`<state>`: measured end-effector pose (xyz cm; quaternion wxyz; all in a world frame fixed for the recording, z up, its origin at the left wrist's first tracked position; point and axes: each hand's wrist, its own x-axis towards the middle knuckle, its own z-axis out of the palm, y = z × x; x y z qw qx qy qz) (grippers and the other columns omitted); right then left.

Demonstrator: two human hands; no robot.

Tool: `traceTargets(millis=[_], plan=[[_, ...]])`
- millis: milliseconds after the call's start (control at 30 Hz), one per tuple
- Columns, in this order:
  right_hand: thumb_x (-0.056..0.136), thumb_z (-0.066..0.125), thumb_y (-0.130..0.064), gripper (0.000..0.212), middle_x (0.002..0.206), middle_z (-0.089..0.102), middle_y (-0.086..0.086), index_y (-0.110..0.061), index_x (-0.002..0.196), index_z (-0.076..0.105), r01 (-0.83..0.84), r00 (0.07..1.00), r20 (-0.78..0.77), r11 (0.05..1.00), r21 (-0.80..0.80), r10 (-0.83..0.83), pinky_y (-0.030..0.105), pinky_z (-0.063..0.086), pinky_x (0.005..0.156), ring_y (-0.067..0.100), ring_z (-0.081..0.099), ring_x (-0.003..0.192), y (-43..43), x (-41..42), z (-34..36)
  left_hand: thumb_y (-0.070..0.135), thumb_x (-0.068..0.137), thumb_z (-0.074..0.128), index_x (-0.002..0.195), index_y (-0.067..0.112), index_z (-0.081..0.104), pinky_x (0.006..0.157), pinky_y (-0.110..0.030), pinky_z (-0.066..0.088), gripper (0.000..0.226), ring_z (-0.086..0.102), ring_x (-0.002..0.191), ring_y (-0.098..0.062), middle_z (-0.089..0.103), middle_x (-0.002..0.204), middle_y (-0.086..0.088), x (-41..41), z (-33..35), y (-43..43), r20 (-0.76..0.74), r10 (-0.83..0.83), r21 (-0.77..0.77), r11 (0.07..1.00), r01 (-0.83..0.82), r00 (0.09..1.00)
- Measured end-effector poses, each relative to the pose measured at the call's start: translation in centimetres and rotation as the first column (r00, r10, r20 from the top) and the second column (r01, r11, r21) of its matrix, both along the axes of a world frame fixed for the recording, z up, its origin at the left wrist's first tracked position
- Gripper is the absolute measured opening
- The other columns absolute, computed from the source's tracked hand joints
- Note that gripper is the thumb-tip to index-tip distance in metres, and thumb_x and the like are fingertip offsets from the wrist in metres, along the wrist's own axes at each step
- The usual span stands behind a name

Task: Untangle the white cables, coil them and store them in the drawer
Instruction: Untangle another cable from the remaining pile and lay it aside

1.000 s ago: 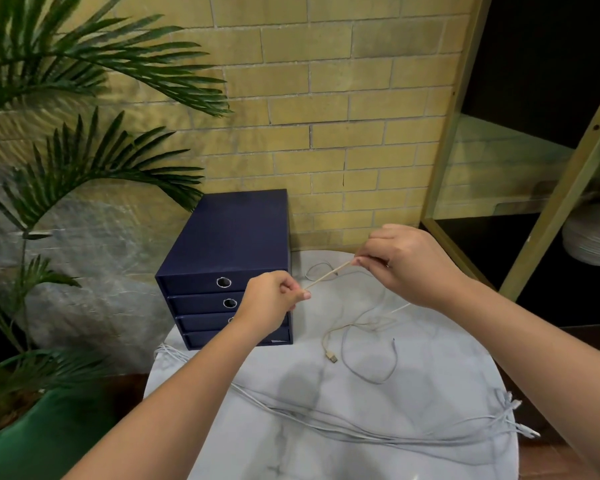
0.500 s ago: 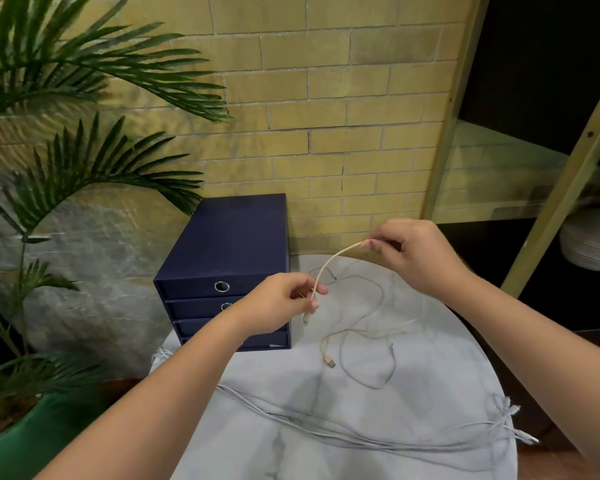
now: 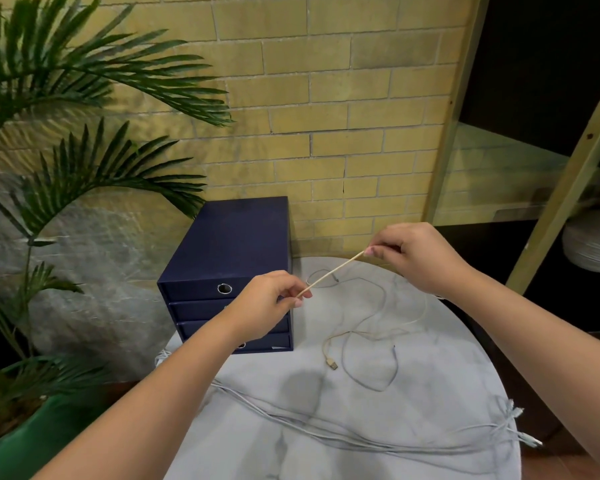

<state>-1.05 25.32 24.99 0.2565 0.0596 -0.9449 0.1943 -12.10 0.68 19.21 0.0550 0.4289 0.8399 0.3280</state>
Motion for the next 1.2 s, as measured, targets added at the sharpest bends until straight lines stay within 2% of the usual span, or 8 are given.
traceTargets(millis=[200,300,433,500,600,900,1067,1200], plan=[[0.088,0.064,-0.031,0.015,0.082,0.071,-0.006,-0.020,0.088,0.074,-0.070,0.993,0.102,0.997,0.040,0.066,0.037,0.052,0.069,0.013,0.062,0.076,-1.3,-0.3,-0.1,0.021,0.092,0.063,0.120,0.027,0.055,0.095,-0.023,0.047,0.029,0.063,0.103,-0.002,0.069,0.108,0.004,1.9,1.0,1.8,0.457,-0.085,0.115,0.993,0.036,0.885],[0.090,0.062,-0.029,0.014,0.086,0.071,-0.007,-0.021,0.091,0.074,-0.102,0.987,0.130,0.993,0.052,0.094,0.037,0.052,0.070,0.011,0.062,0.079,-2.3,-0.6,-0.1,0.029,0.098,0.053,0.122,0.023,0.055,0.094,-0.020,0.045,0.025,0.064,0.103,-0.005,0.070,0.108,0.002,2.9,2.1,3.3,0.530,-0.148,0.174,0.983,0.065,0.835],[0.090,0.061,-0.029,0.015,0.086,0.071,-0.007,-0.020,0.091,0.073,-0.113,0.984,0.148,0.991,0.072,0.102,0.038,0.051,0.070,0.012,0.061,0.079,-2.8,-0.7,0.3,0.029,0.102,0.042,0.099,0.020,0.062,0.092,-0.034,0.051,0.023,0.063,0.080,-0.014,0.061,0.076,0.005,3.1,2.1,4.2,0.541,-0.128,0.202,0.979,0.020,0.831],[0.090,0.060,-0.033,0.019,0.087,0.070,-0.005,-0.020,0.093,0.073,-0.113,0.979,0.183,0.989,0.100,0.094,0.038,0.051,0.071,0.014,0.061,0.080,-2.7,-0.6,0.5,0.026,0.103,0.041,0.087,0.020,0.064,0.071,-0.026,0.052,0.029,0.045,0.062,-0.010,0.042,0.064,0.006,3.0,2.0,4.1,0.511,-0.089,0.214,0.976,-0.027,0.855],[0.092,0.058,-0.032,0.020,0.091,0.070,-0.005,-0.019,0.097,0.072,-0.091,0.973,0.222,0.990,0.108,0.066,0.036,0.050,0.075,0.016,0.061,0.085,-1.8,-0.4,1.0,0.029,0.102,0.042,0.084,0.021,0.066,0.051,-0.020,0.030,0.031,0.031,0.053,-0.008,0.035,0.056,0.014,2.7,1.8,3.2,0.448,-0.035,0.195,0.979,-0.060,0.893],[0.088,0.064,-0.031,0.015,0.076,0.056,-0.016,-0.021,0.090,0.074,-0.099,0.983,0.171,0.973,0.206,0.064,0.030,0.047,0.066,0.011,0.057,0.077,-1.5,-0.2,2.3,0.032,0.099,0.048,0.090,0.023,0.076,0.060,-0.022,0.034,0.031,0.041,0.055,-0.005,0.049,0.064,0.008,1.7,1.6,1.3,0.434,0.083,-0.052,0.996,-0.067,0.897],[0.089,0.062,-0.031,0.016,0.082,0.064,-0.012,-0.020,0.090,0.074,-0.081,0.984,0.171,0.967,0.241,0.040,0.030,0.049,0.068,0.010,0.058,0.078,-1.7,0.2,1.9,0.041,0.095,0.055,0.078,0.025,0.076,0.055,-0.024,0.037,0.031,0.047,0.056,-0.011,0.059,0.061,0.008,-0.4,1.0,0.0,0.260,0.333,-0.176,0.939,-0.295,0.906],[0.092,0.058,-0.026,0.018,0.089,0.068,-0.006,-0.016,0.095,0.073,-0.038,0.982,0.190,0.977,0.208,-0.002,0.032,0.051,0.073,0.012,0.060,0.082,-0.7,0.4,1.2,0.044,0.093,0.057,0.074,0.025,0.072,0.049,-0.026,0.034,0.031,0.041,0.050,-0.016,0.048,0.050,0.003,-1.5,0.2,-1.3,0.145,0.485,-0.155,0.872,-0.464,0.863]])
